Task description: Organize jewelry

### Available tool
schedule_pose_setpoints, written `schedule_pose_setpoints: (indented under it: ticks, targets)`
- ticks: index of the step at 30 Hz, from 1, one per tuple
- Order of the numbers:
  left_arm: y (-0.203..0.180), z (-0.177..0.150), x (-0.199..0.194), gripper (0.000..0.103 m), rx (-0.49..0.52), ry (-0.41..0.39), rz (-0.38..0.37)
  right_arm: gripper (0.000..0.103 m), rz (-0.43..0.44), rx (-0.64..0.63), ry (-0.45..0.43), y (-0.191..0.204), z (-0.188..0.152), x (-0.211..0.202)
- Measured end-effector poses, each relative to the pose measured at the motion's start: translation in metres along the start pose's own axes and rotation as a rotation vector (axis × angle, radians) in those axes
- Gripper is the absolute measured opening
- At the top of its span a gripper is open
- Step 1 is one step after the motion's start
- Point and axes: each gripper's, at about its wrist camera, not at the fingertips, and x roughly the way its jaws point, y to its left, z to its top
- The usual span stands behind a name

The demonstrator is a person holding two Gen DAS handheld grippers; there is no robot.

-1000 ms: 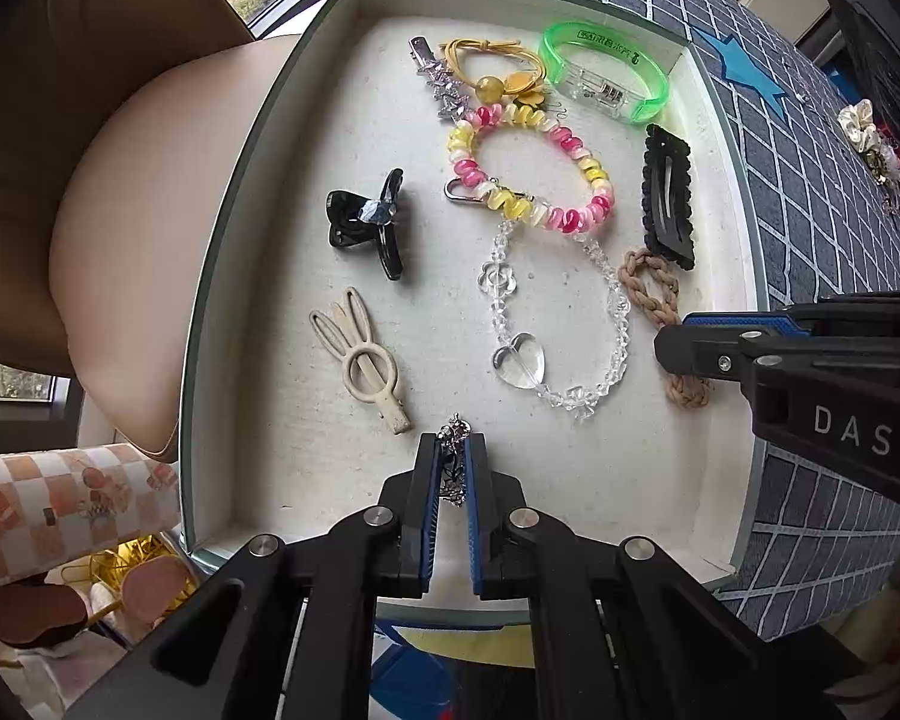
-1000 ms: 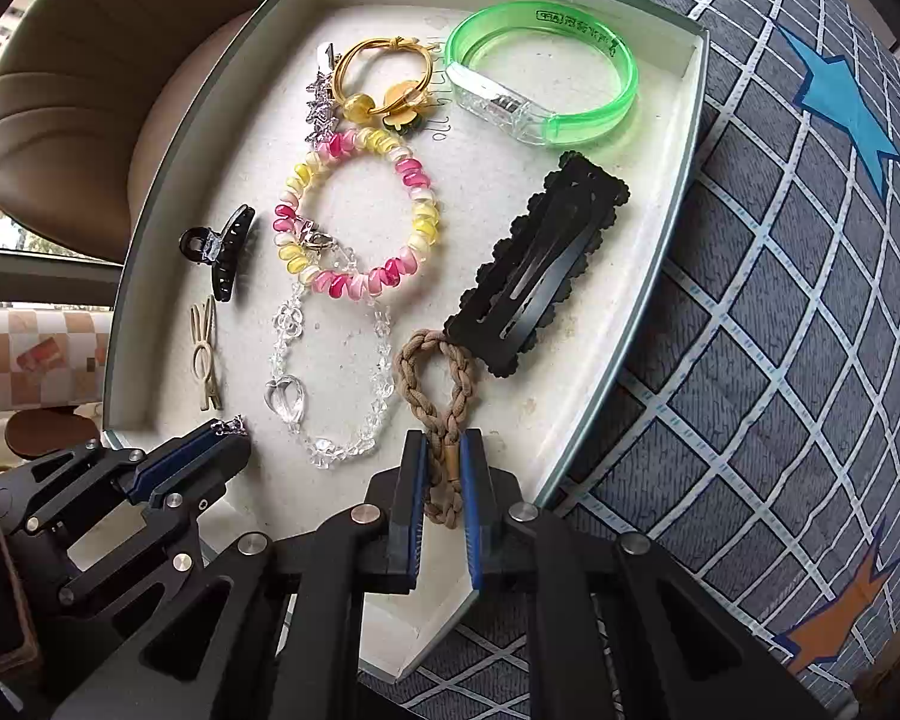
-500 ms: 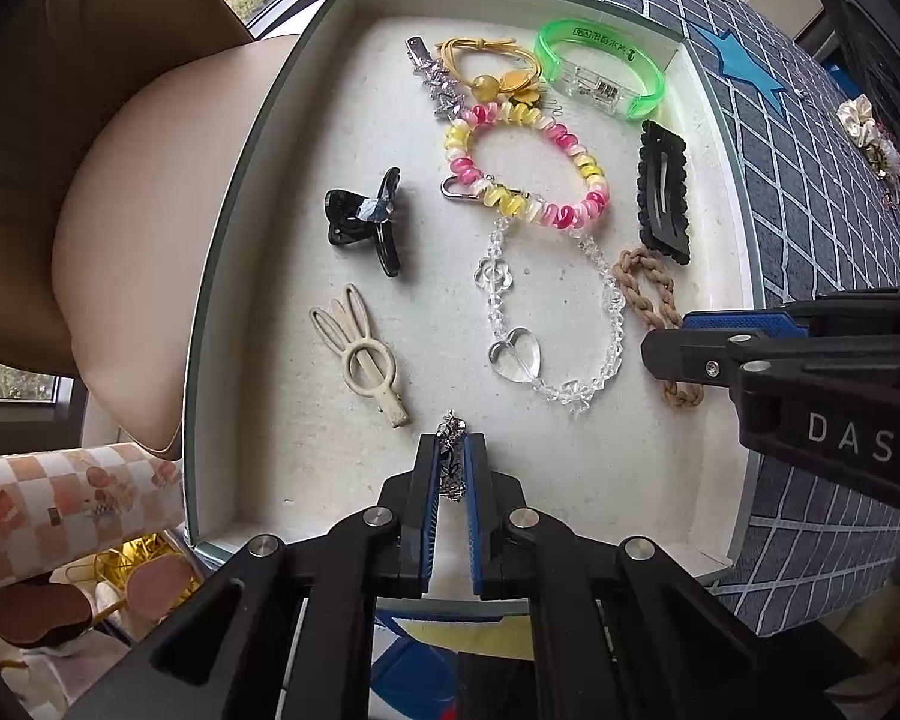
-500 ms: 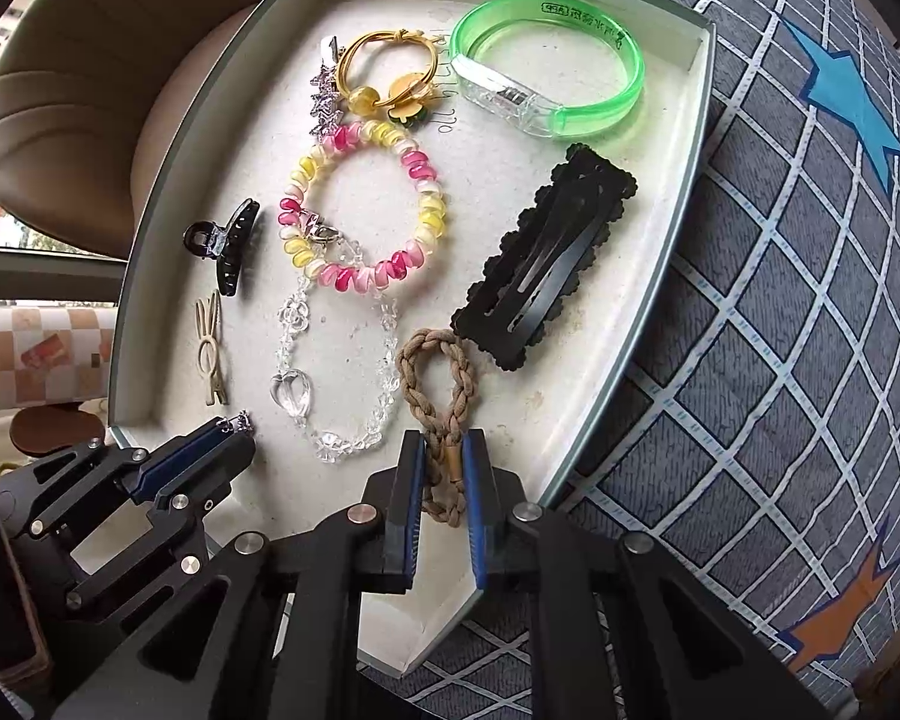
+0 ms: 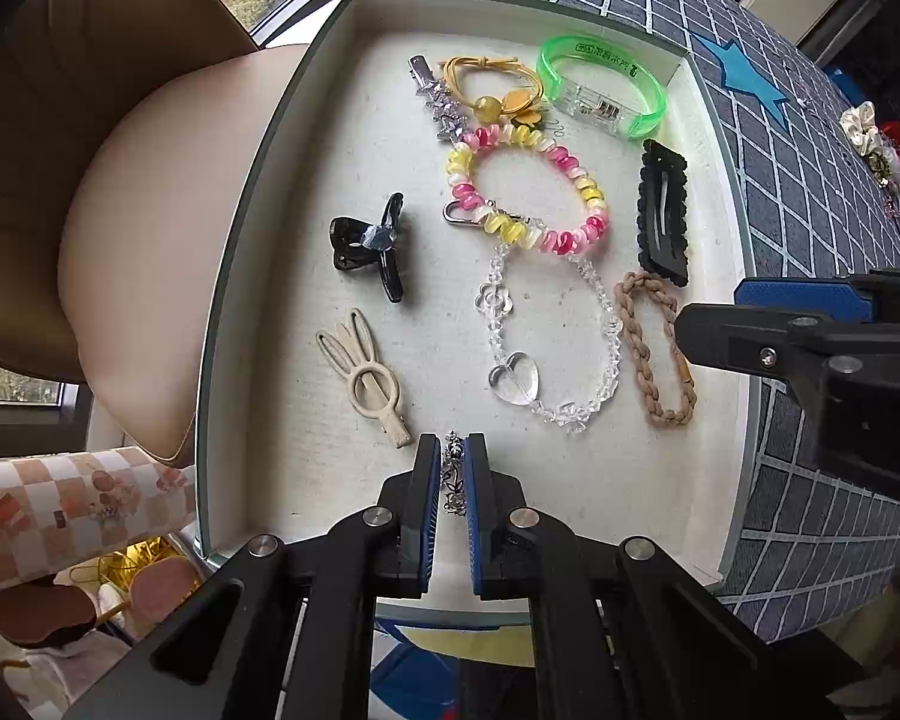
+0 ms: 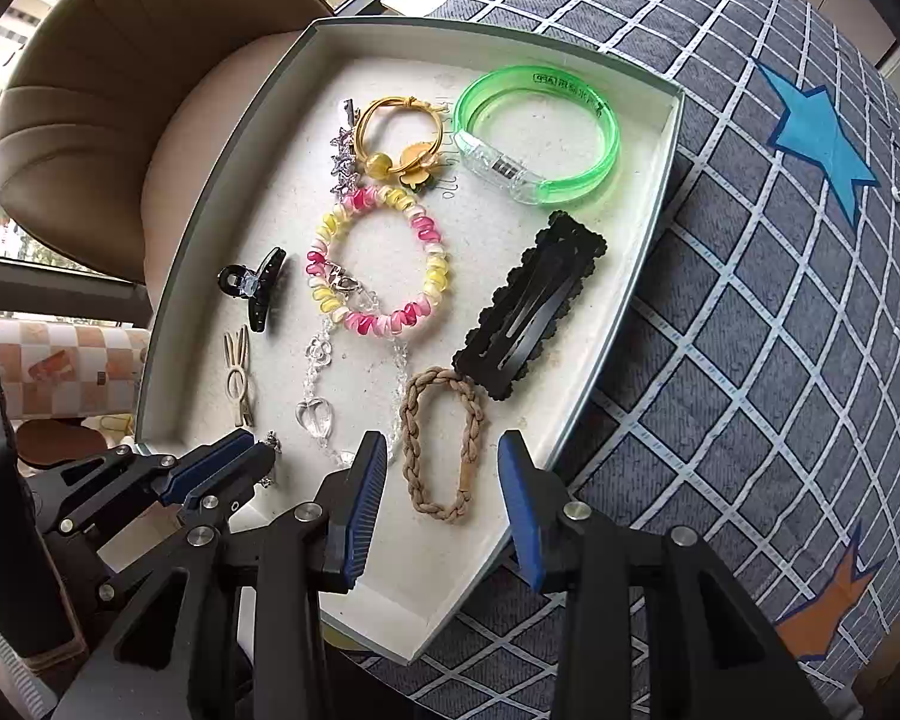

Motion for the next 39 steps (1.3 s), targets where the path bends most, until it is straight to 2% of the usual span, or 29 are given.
schedule_pose_setpoints:
  ticks: [11,18,29,30,31,32,33,36,39]
  targets:
    - [-0.008,0.006,-0.004,0.015,0.010,-0.011,0.058,0.042,-0.015,-0.007,0.004,0.003,-0.010,-0.008]
    - [-0.009,0.010,-0.007,0.015,0.013,-0.021,0.043,0.042,-0.029,-0.002,-0.028,-0.003,-0.013,-0.024]
    - [-0.005,0.013,-0.009,0.015,0.006,-0.042,0.026,0.042,-0.029,0.032,-0.040,-0.032,-0.020,-0.051]
    - [-0.005,0.014,-0.010,0.035,0.004,-0.044,0.026,0.042,-0.029,0.036,-0.040,-0.033,-0.020,-0.052]
    - [-0.005,0.015,-0.010,0.095,0.002,-0.045,0.030,0.042,-0.029,0.040,-0.041,-0.033,-0.021,-0.051]
    - [-0.005,0.015,-0.013,0.103,-0.005,-0.052,0.056,0.042,-0.030,0.044,-0.041,-0.030,-0.021,-0.050]
    - [-0.007,0.016,-0.017,0.103,-0.004,-0.081,0.072,0.042,-0.029,0.048,-0.041,-0.030,-0.021,-0.048]
    - [-0.008,0.018,-0.019,0.103,-0.004,-0.071,0.051,0.042,-0.029,0.055,-0.041,-0.032,-0.020,-0.046]
    - [-0.008,0.019,-0.020,0.103,-0.007,-0.072,0.069,0.042,-0.028,0.058,-0.039,-0.034,-0.021,-0.047]
